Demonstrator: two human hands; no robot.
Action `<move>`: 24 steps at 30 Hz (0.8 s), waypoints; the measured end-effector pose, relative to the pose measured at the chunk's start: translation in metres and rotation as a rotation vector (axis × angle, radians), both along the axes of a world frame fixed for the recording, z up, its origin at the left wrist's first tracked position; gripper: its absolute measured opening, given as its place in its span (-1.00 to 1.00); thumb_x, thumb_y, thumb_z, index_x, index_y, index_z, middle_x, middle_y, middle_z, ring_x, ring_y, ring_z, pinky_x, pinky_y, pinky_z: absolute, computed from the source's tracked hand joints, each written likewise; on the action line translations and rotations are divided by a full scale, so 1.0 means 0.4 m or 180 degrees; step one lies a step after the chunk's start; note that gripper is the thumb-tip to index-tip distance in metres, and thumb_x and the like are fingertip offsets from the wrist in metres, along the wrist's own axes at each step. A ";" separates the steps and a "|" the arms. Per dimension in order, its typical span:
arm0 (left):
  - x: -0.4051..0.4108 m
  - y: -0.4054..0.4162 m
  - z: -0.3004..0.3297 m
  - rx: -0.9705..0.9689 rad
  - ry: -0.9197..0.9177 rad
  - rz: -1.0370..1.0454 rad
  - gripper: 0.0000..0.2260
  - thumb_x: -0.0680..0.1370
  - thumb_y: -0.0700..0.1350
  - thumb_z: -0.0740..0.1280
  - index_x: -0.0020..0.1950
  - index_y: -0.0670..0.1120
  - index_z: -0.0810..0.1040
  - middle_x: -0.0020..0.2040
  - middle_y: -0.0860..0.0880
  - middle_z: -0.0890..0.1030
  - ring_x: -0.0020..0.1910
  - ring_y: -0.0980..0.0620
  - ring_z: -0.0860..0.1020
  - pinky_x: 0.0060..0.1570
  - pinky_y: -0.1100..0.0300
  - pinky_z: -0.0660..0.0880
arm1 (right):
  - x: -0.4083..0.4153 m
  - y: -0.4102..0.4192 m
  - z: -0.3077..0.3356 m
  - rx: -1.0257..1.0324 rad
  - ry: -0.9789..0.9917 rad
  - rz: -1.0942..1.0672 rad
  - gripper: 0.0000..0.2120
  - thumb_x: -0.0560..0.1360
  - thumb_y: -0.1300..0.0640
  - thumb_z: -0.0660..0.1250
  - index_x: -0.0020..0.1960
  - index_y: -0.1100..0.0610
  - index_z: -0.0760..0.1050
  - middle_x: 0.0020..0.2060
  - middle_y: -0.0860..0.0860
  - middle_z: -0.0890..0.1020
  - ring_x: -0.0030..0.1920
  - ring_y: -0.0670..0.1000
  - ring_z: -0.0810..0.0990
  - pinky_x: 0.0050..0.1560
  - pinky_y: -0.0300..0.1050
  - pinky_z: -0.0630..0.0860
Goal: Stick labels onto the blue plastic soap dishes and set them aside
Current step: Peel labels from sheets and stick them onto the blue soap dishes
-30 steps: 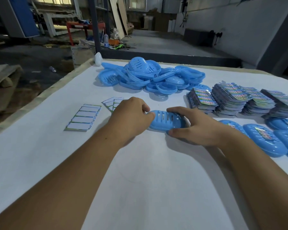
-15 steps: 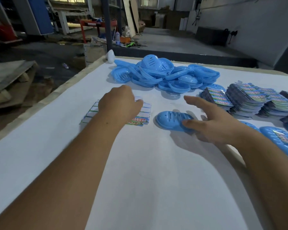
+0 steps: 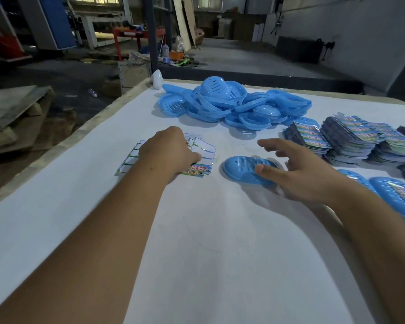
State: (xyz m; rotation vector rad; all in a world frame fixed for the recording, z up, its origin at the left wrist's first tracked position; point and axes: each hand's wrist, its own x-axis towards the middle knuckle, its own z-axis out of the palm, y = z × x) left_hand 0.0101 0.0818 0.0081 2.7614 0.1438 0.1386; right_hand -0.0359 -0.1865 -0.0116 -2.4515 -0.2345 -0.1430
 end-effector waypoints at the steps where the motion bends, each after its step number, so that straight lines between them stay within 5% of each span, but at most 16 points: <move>1: 0.003 0.002 -0.003 -0.0061 0.0019 -0.0003 -0.54 0.41 0.20 0.52 0.16 -0.01 0.51 0.05 -0.01 0.64 0.01 -0.07 0.60 0.04 0.02 0.57 | 0.000 0.000 0.000 0.0014 -0.0007 0.0008 -0.26 0.27 -0.49 0.30 0.42 -0.32 0.37 0.29 -0.19 0.52 0.32 -0.09 0.47 0.36 0.03 0.44; 9: 0.013 0.003 -0.006 -0.0027 -0.0073 -0.0032 -0.54 0.44 0.17 0.50 0.20 0.03 0.42 0.04 0.04 0.56 0.06 -0.05 0.56 -0.04 0.06 0.50 | -0.001 -0.002 -0.001 0.0013 -0.0040 0.0008 -0.40 0.43 -0.34 0.41 0.43 -0.27 0.40 0.30 -0.18 0.52 0.32 -0.07 0.48 0.35 0.04 0.45; 13: 0.017 -0.007 -0.018 -0.0030 -0.0054 -0.0058 -0.69 0.44 0.16 0.47 0.04 0.00 0.54 -0.07 0.03 0.63 -0.02 -0.06 0.60 -0.12 0.10 0.50 | -0.002 0.000 0.001 -0.0025 -0.0067 -0.0014 -0.41 0.44 -0.31 0.40 0.44 -0.25 0.40 0.30 -0.17 0.52 0.31 -0.07 0.49 0.33 0.02 0.46; 19: 0.008 -0.027 -0.017 0.0331 -0.0190 0.0058 -0.40 0.27 0.48 0.41 -0.02 0.01 0.51 -0.17 0.05 0.59 -0.18 0.01 0.53 -0.41 0.17 0.24 | -0.007 0.009 0.007 -0.0083 -0.0071 -0.0016 -0.35 0.40 -0.36 0.37 0.45 -0.22 0.40 0.31 -0.15 0.51 0.31 -0.07 0.49 0.33 0.02 0.47; 24: 0.001 -0.034 -0.017 0.0016 -0.0111 -0.0046 -0.40 0.24 0.39 0.51 0.01 -0.03 0.54 -0.14 0.05 0.59 -0.11 -0.02 0.55 -0.32 0.15 0.35 | -0.012 0.014 0.011 -0.0065 -0.0071 -0.0038 -0.36 0.40 -0.34 0.39 0.44 -0.23 0.39 0.31 -0.15 0.52 0.30 -0.06 0.49 0.30 -0.04 0.46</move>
